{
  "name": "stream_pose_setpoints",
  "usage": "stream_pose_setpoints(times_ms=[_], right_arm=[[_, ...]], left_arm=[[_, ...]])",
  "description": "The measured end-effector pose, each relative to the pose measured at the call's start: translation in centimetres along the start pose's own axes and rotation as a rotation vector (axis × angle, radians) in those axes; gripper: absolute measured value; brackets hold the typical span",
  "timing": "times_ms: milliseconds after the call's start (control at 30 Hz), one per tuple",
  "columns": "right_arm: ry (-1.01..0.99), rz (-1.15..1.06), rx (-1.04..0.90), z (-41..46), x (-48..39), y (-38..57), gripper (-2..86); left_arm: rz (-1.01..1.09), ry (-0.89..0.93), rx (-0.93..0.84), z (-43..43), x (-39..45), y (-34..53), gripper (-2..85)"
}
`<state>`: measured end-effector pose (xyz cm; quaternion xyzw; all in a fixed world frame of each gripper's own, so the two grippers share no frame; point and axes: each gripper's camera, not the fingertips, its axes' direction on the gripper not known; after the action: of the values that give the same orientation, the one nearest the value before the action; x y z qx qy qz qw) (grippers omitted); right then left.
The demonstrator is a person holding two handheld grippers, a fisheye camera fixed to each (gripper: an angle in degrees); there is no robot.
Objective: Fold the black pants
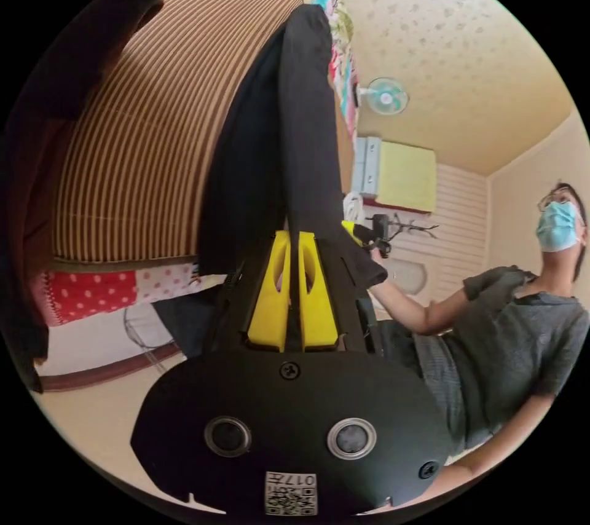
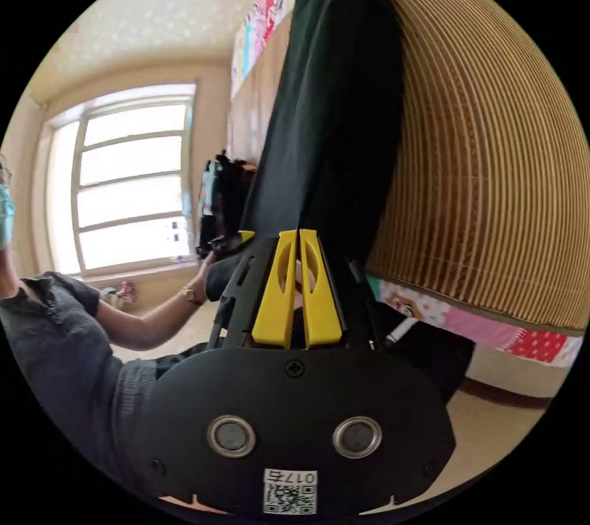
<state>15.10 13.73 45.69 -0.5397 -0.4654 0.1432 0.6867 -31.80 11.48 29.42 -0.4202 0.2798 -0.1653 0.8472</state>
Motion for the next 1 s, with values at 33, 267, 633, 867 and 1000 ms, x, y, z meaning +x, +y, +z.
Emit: stream_pose_setpoints(times_ms=[33, 267, 633, 867, 1000], right_arm=[[0.046, 0.048, -0.009, 1.2, 1.2, -0.2, 0.6], [0.126, 0.082, 0.021, 4.2, 2.4, -0.3, 0.8], [0.115, 0.079, 0.090, 1.7, 4.1, -2.0, 9.4], [0.188, 0.054, -0.060, 6.1, 4.5, -4.7, 6.6], [0.253, -0.068, -0.156, 5.1, 3.6, -3.9, 4.2]], left_arm=[[-0.002, -0.088, -0.033, 1.6, -0.2, -0.1, -0.3], [0.027, -0.254, -0.006, 3.1, 1.1, 0.6, 0.2], [0.017, -0.365, 0.136, 1.2, 3.5, -1.2, 10.6], [0.110, -0.404, 0.057, 4.8, 3.5, -4.2, 5.7], [0.108, -0.365, 0.002, 7.4, 5.2, -1.8, 3.8]])
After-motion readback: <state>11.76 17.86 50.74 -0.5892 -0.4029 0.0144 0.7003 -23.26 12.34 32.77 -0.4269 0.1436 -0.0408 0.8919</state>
